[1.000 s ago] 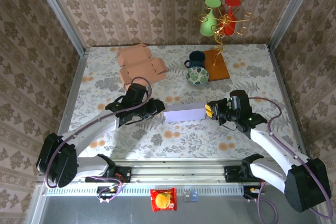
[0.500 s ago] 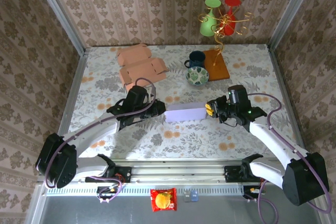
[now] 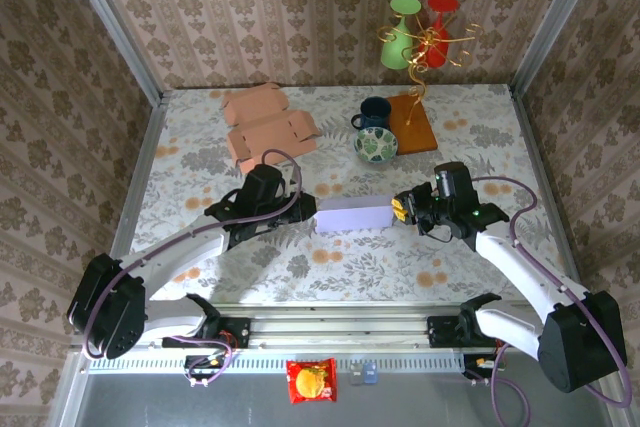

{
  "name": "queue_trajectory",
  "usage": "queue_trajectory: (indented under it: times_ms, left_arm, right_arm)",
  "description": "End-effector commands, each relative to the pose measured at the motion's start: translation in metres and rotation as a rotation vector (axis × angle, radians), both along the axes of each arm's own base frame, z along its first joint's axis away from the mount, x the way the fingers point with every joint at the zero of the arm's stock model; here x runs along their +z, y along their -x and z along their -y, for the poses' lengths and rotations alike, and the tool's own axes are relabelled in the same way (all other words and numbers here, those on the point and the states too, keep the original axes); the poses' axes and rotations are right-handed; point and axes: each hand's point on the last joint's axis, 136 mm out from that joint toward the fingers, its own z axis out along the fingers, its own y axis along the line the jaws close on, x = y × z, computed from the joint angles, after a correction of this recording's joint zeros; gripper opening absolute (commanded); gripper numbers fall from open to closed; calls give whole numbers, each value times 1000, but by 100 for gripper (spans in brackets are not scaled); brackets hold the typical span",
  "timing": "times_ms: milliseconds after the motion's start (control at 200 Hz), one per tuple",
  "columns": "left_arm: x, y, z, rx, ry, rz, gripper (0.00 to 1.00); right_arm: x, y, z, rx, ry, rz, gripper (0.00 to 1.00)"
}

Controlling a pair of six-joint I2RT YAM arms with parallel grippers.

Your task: Fold the paper box

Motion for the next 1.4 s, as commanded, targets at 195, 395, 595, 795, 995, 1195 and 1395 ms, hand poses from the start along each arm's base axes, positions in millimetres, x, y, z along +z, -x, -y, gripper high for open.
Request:
queue_trajectory:
  times_ms: [195, 395, 595, 795, 995, 1195, 1395]
  left_arm:
    - [-39, 24, -6, -70, -128, -64, 16]
    - [-33, 27, -1, -105, -119, 2, 16]
    - [-28, 35, 4, -148, -100, 51, 16]
    - [-35, 49, 6, -184, -104, 18, 17]
    - [-46, 62, 9, -197, -95, -54, 21]
    - [-42, 54, 8, -139, -97, -99, 34]
    - [-56, 33, 4, -93, -101, -271, 40]
  right_arm:
    - [-45, 39, 13, 19, 88, -210, 22]
    - [-26, 46, 10, 105, 92, -183, 45]
    - [-2, 57, 6, 177, 65, -127, 49]
    - [5, 73, 3, 239, 44, -126, 45]
    - [0, 87, 5, 287, 54, -156, 44]
    - [-13, 87, 11, 367, 140, -138, 44]
    - [-10, 82, 24, 535, 314, -61, 49]
